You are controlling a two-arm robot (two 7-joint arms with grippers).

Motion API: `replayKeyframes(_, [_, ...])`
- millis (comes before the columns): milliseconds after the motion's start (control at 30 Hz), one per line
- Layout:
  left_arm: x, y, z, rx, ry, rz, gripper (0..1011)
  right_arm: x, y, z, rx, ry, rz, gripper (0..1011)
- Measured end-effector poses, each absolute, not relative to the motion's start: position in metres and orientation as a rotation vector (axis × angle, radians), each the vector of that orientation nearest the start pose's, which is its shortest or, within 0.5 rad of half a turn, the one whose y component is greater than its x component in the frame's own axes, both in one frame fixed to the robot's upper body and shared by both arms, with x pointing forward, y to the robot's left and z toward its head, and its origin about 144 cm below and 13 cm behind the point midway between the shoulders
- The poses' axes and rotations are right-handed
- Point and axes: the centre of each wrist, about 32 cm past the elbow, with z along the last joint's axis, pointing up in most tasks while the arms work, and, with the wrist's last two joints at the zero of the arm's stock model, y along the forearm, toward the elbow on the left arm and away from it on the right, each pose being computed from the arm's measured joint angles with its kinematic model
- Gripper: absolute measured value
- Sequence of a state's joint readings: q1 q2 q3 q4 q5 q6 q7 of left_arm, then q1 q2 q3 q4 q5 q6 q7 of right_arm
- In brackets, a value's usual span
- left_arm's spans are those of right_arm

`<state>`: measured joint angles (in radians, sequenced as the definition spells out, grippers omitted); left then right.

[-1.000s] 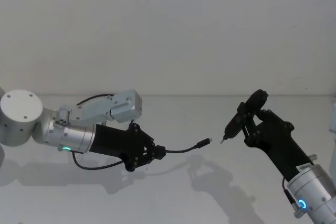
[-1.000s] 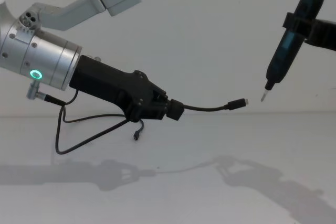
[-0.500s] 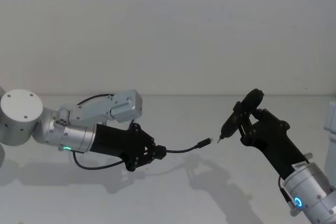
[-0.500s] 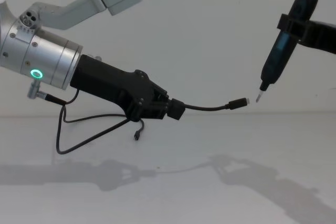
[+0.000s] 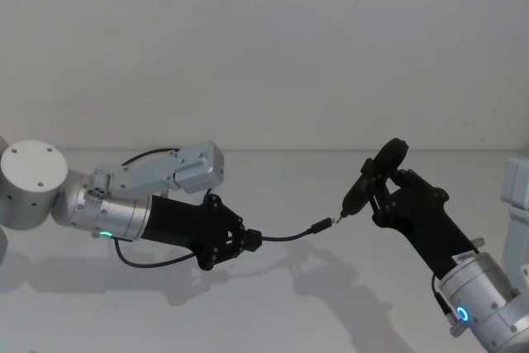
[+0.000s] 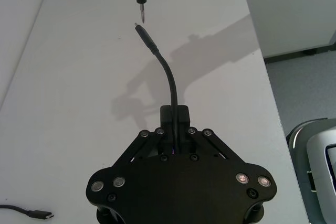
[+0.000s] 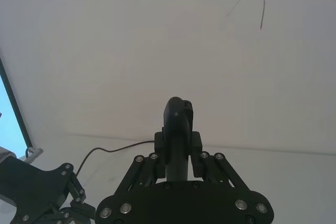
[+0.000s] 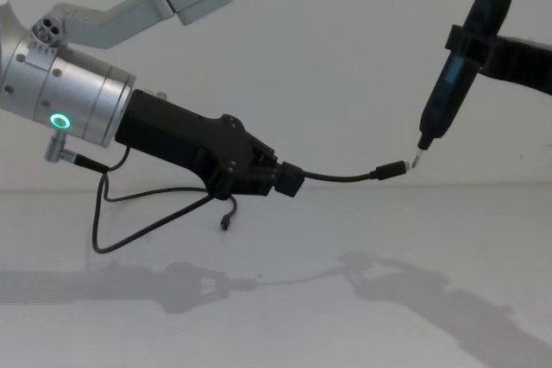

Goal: Pick up the data cable with the one hand.

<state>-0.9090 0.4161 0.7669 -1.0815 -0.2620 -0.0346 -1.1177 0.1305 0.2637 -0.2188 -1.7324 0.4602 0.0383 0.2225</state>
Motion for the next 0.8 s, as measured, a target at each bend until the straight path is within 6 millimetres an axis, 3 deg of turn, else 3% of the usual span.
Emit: replayKeyframes(800, [0.6445, 0.2262, 1.3036, 0.460, -0.331, 0.085, 64, 0.4877, -0.2220, 1.2252, 0.272, -0.011, -1.053, 263])
